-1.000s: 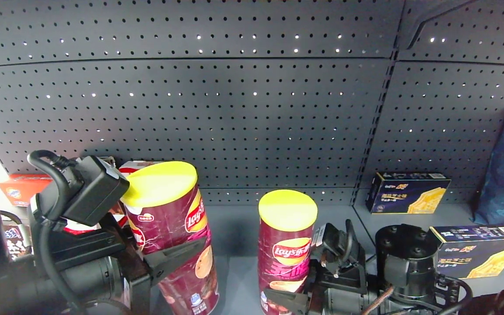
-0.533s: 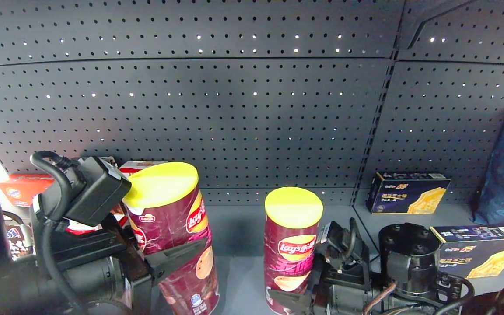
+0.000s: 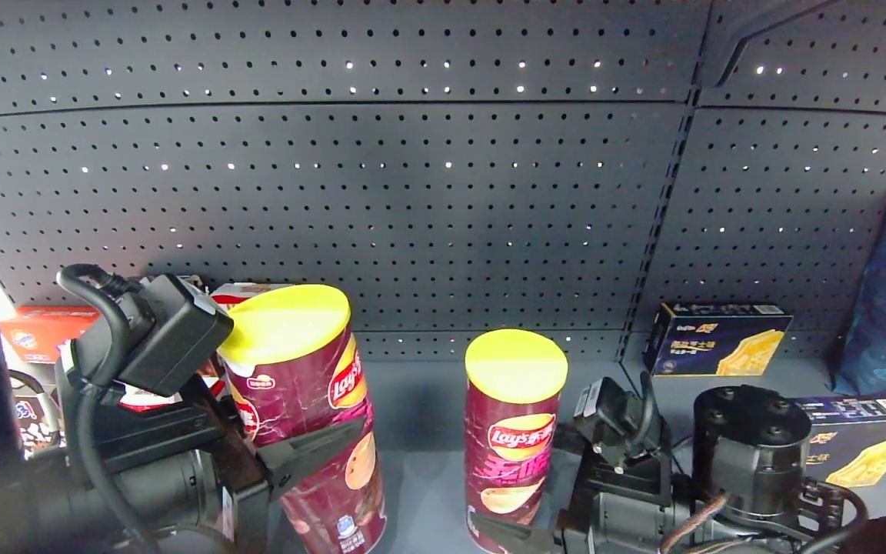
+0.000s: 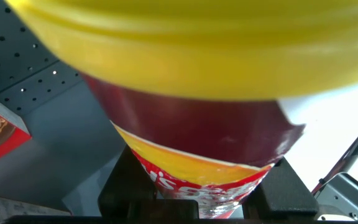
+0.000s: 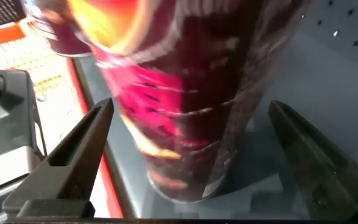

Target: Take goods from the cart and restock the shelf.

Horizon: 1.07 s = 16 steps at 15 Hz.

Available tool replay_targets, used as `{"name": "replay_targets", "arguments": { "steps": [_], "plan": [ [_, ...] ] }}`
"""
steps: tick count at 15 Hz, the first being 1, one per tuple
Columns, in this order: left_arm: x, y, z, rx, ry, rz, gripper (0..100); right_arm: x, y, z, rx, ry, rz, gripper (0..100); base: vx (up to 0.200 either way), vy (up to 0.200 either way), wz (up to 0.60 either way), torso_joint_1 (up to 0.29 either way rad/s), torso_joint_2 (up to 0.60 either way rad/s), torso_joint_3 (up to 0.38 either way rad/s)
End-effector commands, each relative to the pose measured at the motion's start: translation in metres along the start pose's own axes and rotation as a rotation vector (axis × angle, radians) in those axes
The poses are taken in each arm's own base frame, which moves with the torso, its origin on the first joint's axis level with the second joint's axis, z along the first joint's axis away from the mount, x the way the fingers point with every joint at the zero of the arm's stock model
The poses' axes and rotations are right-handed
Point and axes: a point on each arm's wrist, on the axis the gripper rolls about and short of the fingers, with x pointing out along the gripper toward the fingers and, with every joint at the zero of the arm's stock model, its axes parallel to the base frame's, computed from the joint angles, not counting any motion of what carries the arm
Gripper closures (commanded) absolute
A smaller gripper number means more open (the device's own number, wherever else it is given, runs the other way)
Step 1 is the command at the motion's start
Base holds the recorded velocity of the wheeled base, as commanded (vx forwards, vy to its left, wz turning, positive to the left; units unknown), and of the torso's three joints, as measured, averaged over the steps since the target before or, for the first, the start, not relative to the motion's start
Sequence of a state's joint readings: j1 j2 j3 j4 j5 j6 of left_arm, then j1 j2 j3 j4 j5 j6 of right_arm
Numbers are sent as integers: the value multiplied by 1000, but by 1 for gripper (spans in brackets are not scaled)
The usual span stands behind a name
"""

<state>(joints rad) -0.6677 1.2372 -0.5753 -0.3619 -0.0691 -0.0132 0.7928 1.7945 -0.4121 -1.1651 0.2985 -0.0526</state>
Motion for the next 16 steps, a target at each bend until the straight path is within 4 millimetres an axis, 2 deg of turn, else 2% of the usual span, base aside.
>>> {"name": "replay_targets", "arguments": {
  "steps": [1,4,7,8,10,12,13,16],
  "plan": [
    [1,0,0,0,1,-1,100,-14,4,10,-14,-42,-3,0,0,0,0,0,0,0],
    [1,0,1,-1,-2,0,100,-69,20,15,-38,-98,-28,0,0,0,0,0,0,0],
    [1,0,2,3,-4,-1,100,-112,32,23,-115,-170,-54,0,0,0,0,0,0,0],
    [0,0,2,3,-5,-1,100,-116,33,25,-120,-176,-71,0,0,0,0,0,0,0],
    [1,0,4,3,-10,-1,100,-147,36,40,-101,-212,-302,0,0,0,0,0,0,0],
    [1,0,4,3,-10,-1,100,-161,32,39,-59,-227,-425,0,0,0,0,0,0,0],
    [2,0,4,5,-10,-3,100,-181,25,32,-37,-255,-558,0,0,0,0,0,0,0],
    [2,0,5,4,-15,-3,100,-211,26,12,-35,-285,-758,0,0,0,0,0,0,0]
  ]
}}
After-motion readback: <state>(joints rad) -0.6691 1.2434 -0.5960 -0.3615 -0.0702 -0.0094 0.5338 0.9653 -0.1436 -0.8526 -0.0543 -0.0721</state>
